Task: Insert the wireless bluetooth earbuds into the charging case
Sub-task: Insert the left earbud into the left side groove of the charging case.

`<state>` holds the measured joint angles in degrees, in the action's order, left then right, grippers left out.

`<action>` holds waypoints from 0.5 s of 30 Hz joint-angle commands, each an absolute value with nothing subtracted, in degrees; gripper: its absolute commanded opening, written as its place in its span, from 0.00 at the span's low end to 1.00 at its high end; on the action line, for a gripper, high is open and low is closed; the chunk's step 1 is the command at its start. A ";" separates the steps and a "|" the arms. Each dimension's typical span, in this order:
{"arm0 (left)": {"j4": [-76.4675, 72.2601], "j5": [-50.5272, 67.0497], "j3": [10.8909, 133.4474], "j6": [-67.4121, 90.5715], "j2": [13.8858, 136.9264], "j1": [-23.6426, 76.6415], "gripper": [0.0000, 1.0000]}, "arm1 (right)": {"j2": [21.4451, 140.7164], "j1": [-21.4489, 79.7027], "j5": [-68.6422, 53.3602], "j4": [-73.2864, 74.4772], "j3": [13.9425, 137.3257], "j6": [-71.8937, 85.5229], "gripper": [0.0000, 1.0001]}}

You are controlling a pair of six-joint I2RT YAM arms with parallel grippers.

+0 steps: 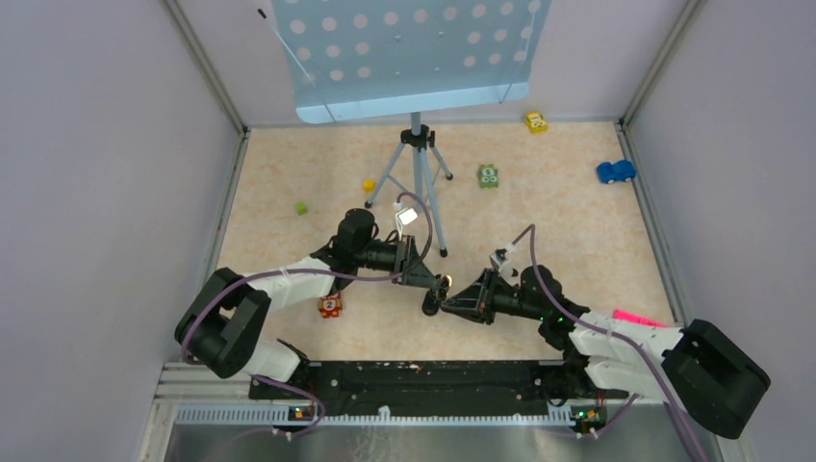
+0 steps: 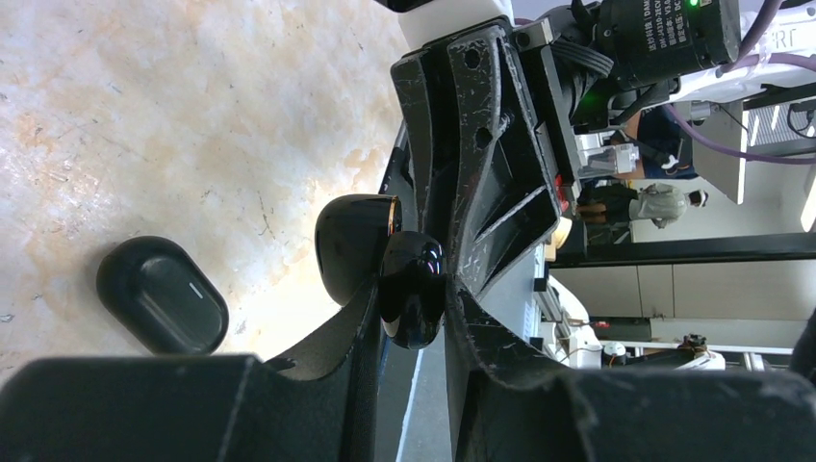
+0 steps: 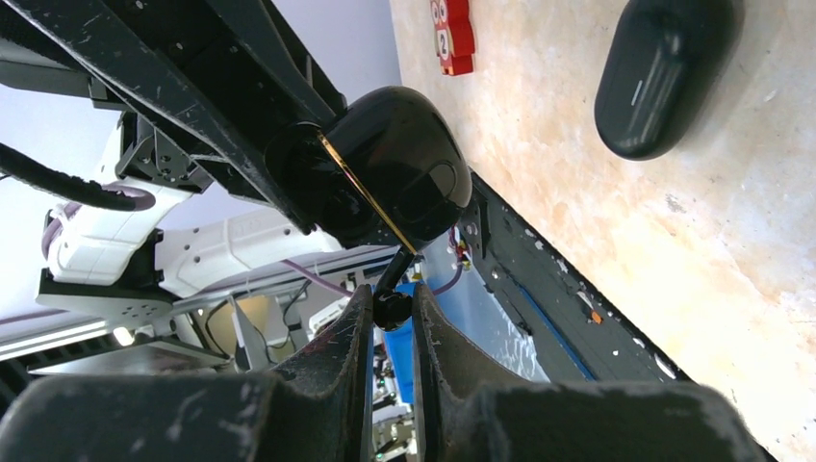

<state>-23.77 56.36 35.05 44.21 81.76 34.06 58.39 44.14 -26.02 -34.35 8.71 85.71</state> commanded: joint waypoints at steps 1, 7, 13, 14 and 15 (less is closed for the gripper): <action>-24.00 56.97 35.03 41.94 79.56 34.19 0.00 | 58.29 44.65 -26.48 -38.17 11.71 85.52 0.00; -23.75 56.77 35.52 41.76 79.99 34.26 0.00 | 55.53 44.65 -27.89 -30.48 14.78 81.48 0.00; -23.37 56.77 36.03 41.40 80.51 34.19 0.00 | 54.07 44.56 -27.57 -24.58 18.14 78.89 0.00; -23.30 56.89 36.11 41.36 80.44 34.24 0.00 | 54.44 44.55 -27.66 -24.95 17.86 79.03 0.00; -23.13 57.07 36.20 41.19 80.39 34.19 0.00 | 54.75 44.60 -27.61 -25.15 17.60 79.10 0.00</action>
<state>-22.09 56.12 35.05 42.81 81.49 34.06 54.70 44.14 -27.14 -26.22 15.88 80.97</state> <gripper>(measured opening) 0.310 0.138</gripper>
